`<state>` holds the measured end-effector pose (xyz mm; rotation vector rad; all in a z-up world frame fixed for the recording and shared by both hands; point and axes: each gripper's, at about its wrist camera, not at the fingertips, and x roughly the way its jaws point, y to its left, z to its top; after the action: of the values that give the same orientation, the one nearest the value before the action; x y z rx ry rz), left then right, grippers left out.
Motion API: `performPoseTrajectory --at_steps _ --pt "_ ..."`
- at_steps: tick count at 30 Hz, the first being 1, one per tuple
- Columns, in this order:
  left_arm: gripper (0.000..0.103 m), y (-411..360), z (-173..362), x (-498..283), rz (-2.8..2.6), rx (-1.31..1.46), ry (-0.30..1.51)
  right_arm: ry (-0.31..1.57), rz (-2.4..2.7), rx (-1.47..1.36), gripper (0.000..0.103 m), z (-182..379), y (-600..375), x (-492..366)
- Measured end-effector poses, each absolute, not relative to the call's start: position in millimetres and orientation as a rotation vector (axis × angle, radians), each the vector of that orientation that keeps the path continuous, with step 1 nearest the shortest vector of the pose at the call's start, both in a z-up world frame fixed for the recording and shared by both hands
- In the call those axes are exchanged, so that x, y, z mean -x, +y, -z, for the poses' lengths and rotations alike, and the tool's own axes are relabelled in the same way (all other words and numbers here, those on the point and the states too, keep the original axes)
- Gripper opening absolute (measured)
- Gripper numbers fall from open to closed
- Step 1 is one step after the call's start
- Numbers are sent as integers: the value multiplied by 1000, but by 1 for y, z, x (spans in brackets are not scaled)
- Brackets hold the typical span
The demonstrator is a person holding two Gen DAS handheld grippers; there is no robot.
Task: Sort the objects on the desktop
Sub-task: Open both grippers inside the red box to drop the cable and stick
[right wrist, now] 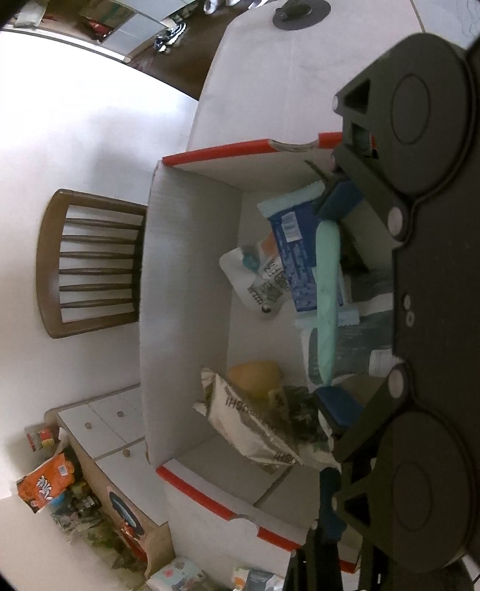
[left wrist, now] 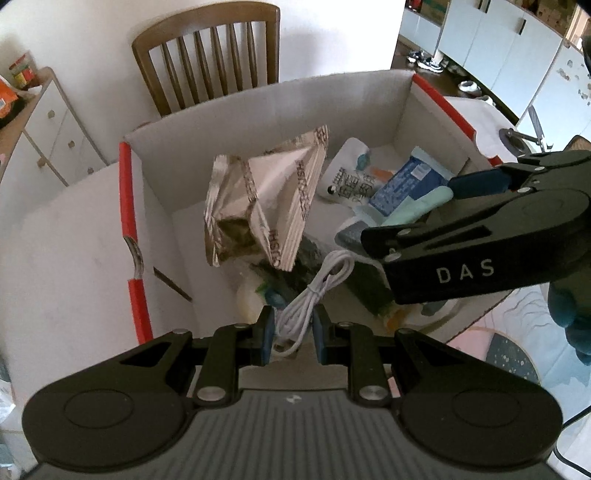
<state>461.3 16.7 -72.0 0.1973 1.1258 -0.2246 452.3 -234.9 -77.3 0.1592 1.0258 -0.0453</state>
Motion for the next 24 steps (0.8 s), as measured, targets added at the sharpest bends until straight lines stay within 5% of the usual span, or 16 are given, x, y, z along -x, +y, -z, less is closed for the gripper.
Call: performPoseTrajectory --at_steps 13,20,24 --pt "21 20 68 -455 216 -173 1119 1019 20 -235 98 72 -241 -444" --pt "45 19 58 -448 230 -162 1093 996 21 -293 98 60 -247 -436" --pt "46 18 51 -443 238 -141 1084 984 8 -313 99 51 -250 -432"
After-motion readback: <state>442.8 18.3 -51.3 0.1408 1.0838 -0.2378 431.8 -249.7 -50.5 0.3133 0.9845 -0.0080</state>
